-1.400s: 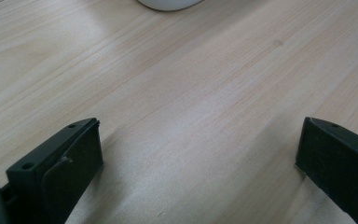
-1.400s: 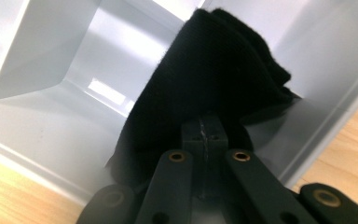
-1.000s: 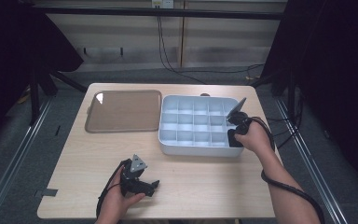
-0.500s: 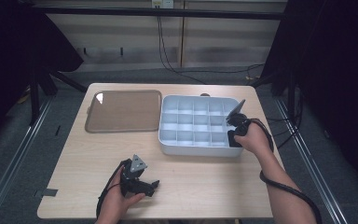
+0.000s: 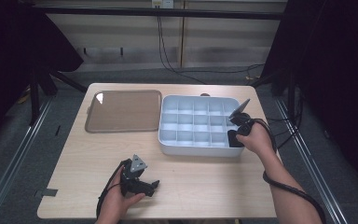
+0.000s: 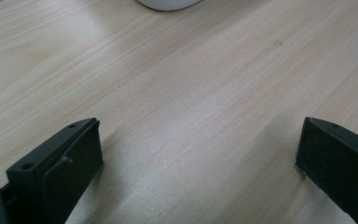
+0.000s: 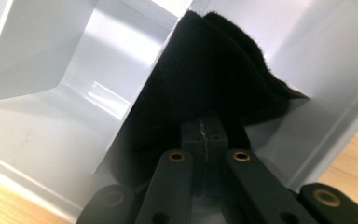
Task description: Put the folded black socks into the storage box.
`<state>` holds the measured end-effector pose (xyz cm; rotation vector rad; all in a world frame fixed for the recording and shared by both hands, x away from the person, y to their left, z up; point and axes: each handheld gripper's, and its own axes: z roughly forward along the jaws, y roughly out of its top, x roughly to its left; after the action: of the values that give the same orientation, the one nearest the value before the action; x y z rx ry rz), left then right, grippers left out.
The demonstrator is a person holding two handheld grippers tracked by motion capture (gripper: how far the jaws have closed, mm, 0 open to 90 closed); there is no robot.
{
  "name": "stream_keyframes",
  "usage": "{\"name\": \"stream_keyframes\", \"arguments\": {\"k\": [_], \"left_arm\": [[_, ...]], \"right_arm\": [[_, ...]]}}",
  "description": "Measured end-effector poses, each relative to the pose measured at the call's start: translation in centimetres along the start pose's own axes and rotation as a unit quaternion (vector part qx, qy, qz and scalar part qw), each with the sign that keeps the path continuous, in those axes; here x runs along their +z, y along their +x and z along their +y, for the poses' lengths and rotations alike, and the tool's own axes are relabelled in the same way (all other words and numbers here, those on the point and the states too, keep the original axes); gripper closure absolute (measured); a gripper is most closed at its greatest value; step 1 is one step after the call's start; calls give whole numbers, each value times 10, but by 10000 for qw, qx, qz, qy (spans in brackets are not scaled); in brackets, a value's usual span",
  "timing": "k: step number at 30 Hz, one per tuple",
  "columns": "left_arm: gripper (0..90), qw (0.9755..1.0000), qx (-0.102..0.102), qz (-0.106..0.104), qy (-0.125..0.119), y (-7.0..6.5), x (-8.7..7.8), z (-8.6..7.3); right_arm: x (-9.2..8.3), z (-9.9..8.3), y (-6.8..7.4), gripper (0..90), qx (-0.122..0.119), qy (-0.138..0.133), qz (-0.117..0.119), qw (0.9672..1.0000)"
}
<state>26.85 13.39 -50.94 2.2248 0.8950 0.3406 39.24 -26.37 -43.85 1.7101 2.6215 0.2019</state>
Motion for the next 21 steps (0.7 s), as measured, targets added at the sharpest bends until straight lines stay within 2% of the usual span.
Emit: {"name": "stream_keyframes", "arguments": {"k": [7, 15, 16, 21], "left_arm": [[0, 10000, -2, -1, 1, 0, 0, 0], [0, 10000, 3, 1, -4, 0, 0, 0], [0, 10000, 3, -6, -10, 0, 0, 0], [0, 10000, 3, -2, 0, 0, 0, 0]], "right_arm": [[-6, 1, 0, 900, -40, -31, -60, 10000], [-26, 3, -4, 900, 27, -183, -58, 9998], [-31, 5, -5, 900, 23, -275, -47, 9996], [-40, 11, -5, 900, 26, -397, -92, 9992]]}}
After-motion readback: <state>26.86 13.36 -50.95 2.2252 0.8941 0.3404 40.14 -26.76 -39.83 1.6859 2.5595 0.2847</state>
